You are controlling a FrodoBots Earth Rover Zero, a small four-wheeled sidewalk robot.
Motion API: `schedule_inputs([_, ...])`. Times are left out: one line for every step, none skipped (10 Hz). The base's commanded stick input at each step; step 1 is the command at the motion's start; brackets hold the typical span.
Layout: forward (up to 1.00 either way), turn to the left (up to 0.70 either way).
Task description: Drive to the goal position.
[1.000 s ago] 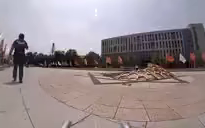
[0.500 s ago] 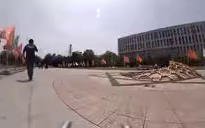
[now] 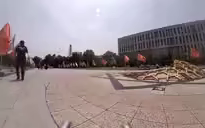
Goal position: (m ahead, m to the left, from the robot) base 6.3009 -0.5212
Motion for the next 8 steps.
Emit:
schedule_inputs([1.0,0.0])
schedule_inputs([1.0,0.0])
schedule_inputs([1.0,0.0])
schedule_inputs([1.0,0.0])
schedule_inputs([1.0,0.0])
schedule_inputs([1.0,0.0])
schedule_inputs([1.0,0.0])
schedule_inputs([1.0,0.0])
